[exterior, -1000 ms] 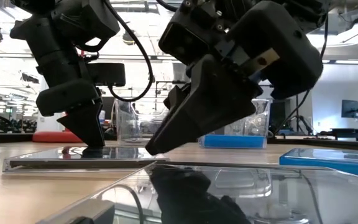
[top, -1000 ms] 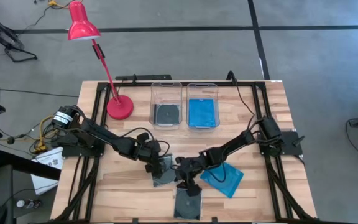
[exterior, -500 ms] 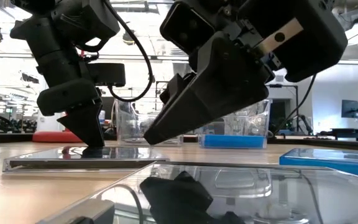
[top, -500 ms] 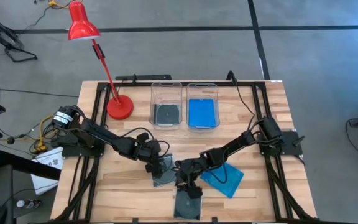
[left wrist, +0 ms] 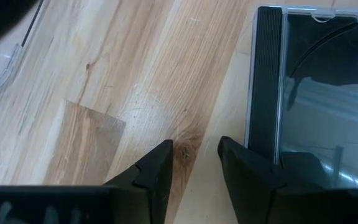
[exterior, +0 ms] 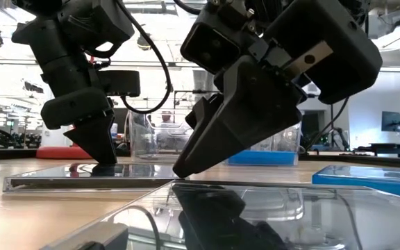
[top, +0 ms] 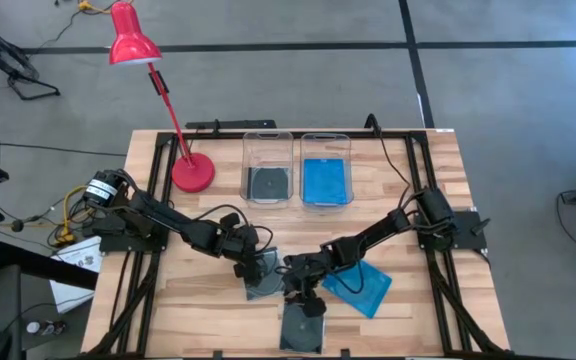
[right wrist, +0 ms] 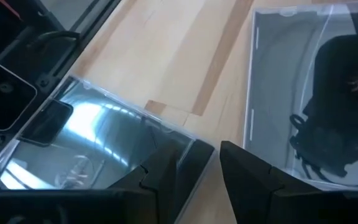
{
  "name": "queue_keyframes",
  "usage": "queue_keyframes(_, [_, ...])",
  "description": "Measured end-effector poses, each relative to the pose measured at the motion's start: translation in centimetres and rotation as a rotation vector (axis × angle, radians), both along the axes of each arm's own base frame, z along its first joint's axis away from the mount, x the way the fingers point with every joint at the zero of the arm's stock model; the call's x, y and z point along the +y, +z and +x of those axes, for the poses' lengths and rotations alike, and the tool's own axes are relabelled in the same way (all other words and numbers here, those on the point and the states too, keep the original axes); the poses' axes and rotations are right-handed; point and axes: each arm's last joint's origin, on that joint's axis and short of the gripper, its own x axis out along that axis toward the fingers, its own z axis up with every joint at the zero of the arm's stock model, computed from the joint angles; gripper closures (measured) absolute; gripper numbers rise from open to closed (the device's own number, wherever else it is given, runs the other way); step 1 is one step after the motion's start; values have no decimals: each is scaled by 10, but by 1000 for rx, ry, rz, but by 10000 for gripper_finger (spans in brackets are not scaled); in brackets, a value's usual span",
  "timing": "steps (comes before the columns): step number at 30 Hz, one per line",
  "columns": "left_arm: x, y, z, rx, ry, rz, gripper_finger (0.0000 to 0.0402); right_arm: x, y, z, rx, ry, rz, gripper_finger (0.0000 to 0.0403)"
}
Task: Pick & place jewel cases by type
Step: Put the top black cd case into the left transparent bin
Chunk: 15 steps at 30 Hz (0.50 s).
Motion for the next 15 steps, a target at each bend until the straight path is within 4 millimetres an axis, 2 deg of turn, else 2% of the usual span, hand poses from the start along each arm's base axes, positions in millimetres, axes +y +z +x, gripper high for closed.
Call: queue_keyframes(15, [0,0,0,1,-4,1,269,-13,-3,2,45,-105,-43,285])
